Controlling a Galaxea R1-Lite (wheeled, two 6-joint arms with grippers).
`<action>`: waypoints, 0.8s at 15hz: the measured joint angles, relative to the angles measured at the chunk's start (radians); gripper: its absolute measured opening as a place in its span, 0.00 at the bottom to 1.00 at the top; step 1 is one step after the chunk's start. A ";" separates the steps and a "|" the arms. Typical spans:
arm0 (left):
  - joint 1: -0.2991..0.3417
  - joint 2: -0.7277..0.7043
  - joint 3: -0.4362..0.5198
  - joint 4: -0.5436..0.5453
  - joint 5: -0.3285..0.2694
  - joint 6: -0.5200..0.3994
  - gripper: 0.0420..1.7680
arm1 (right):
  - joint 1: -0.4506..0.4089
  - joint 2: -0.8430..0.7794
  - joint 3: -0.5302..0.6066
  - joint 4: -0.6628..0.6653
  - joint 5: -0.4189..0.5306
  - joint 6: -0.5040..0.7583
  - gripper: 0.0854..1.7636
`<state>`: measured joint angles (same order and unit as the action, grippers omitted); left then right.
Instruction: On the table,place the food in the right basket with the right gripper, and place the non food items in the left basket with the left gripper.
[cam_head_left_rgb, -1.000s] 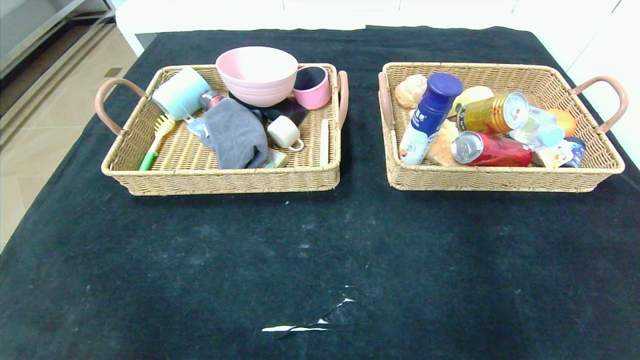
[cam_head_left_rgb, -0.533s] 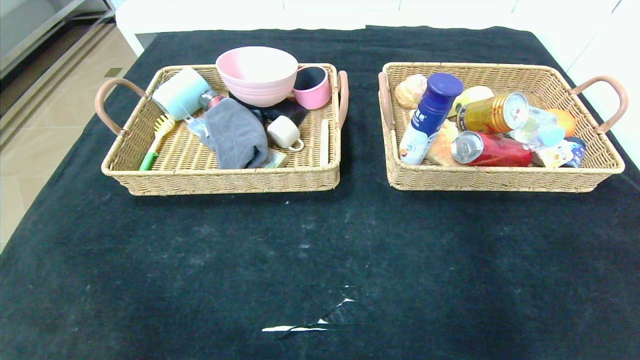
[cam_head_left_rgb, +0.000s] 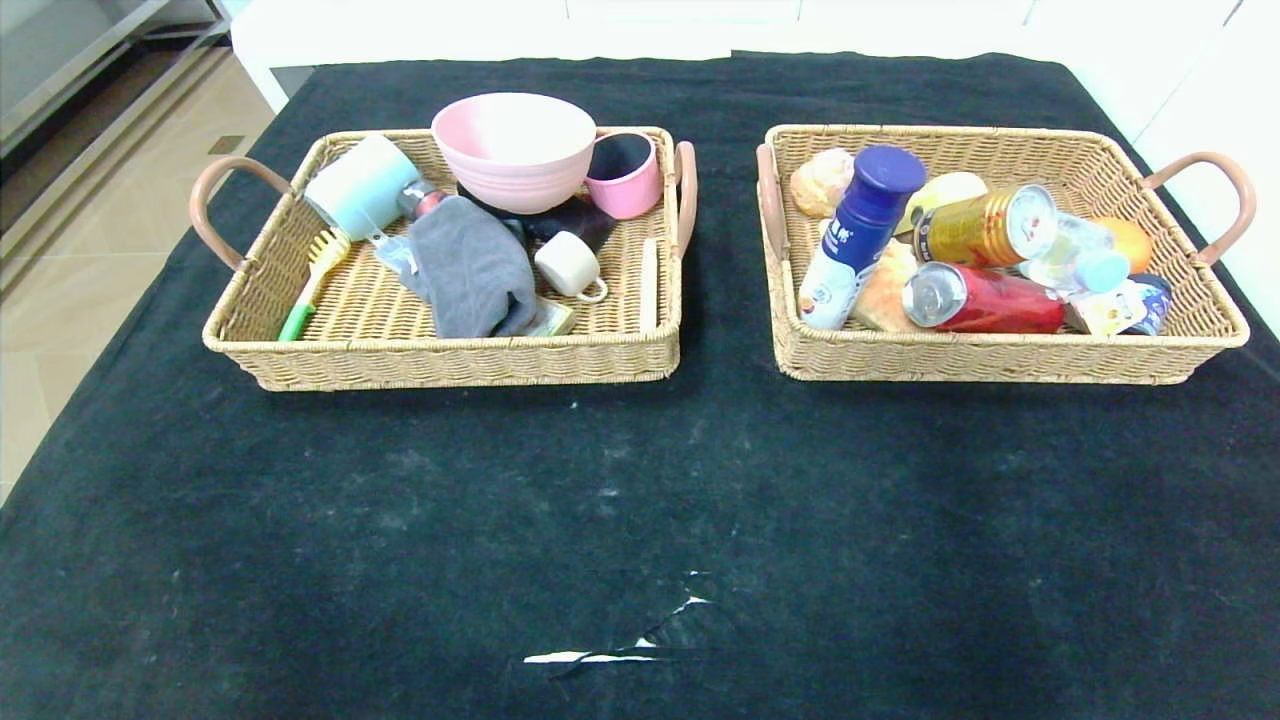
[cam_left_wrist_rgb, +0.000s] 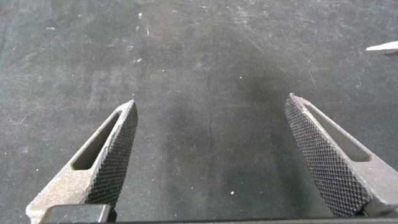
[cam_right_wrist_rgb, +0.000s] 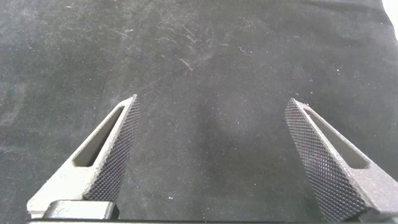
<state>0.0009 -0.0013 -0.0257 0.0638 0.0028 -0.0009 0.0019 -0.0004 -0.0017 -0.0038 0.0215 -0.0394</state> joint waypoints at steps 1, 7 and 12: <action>0.000 0.000 0.000 0.000 0.000 -0.001 0.97 | 0.000 0.000 0.000 0.000 0.000 0.000 0.96; 0.000 0.000 0.001 0.000 0.000 -0.005 0.97 | 0.000 0.000 0.000 0.000 0.000 0.000 0.96; 0.000 0.000 0.002 0.000 0.000 -0.006 0.97 | 0.000 0.000 0.000 0.000 -0.001 0.006 0.97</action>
<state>0.0004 -0.0013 -0.0240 0.0638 0.0028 -0.0072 0.0023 0.0000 -0.0017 -0.0043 0.0206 -0.0332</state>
